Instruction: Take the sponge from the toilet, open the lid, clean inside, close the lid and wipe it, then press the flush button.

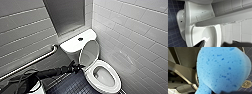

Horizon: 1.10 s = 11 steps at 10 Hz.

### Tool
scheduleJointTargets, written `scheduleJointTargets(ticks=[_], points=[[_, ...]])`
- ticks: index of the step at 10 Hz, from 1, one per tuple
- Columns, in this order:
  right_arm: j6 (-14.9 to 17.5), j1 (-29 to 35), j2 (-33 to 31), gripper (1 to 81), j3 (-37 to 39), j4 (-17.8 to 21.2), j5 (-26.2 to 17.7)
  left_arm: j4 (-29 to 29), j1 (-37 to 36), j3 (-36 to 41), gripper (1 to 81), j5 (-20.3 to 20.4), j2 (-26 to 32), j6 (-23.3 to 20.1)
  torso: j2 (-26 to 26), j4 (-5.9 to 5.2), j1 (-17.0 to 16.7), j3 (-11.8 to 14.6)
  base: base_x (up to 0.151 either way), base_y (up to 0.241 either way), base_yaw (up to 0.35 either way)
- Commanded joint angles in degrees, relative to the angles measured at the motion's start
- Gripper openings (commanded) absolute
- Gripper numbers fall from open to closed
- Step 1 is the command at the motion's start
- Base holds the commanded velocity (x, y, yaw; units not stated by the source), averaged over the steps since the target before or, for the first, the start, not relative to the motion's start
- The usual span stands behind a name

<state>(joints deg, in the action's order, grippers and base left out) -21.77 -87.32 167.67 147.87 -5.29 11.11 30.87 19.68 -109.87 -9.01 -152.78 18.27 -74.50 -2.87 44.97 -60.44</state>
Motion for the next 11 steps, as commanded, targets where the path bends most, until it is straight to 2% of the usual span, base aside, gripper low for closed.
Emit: scheduleJointTargets(ticks=[1, 4, 6, 7, 11], points=[[0.23, -1.77, -0.12, 1.0, -0.23, -1.04, -4.25, 0.51, -8.11, 0.8, 81.1, -2.68, 4.13, 0.1, 0.0, 0.0, 0.0, 0.0, 0.0, 0.0, 0.0], [0.33, -1.85, 0.15, 1.0, -0.23, -0.95, -4.25, 0.77, -9.34, -1.31, 81.1, -1.27, 6.96, 1.85, 0.0, 0.0, 0.0, 0.0, 0.0, 0.0, 0.0], [0.24, -1.94, 0.06, 1.0, -0.23, -0.86, -4.25, 0.6, -9.61, -1.93, 81.1, 4.95, 7.93, 4.57, 0.0, 0.0, 0.0, 0.0, 0.0, 0.0, 0.0], [0.32, -1.94, 0.06, 1.0, -0.23, -0.86, -4.33, 0.69, -9.78, -2.54, 81.1, 5.93, 7.41, 4.75, 0.0, 0.0, 0.0, 0.0, 0.0, 0.0, 0.0], [0.33, -1.94, 0.15, 1.0, -0.23, -0.77, -4.51, 0.08, -9.96, -4.91, 81.1, 5.59, 1.17, 5.19, 0.0, 0.0, 0.0, -0.02, 0.0, 0.0, 0.0]])
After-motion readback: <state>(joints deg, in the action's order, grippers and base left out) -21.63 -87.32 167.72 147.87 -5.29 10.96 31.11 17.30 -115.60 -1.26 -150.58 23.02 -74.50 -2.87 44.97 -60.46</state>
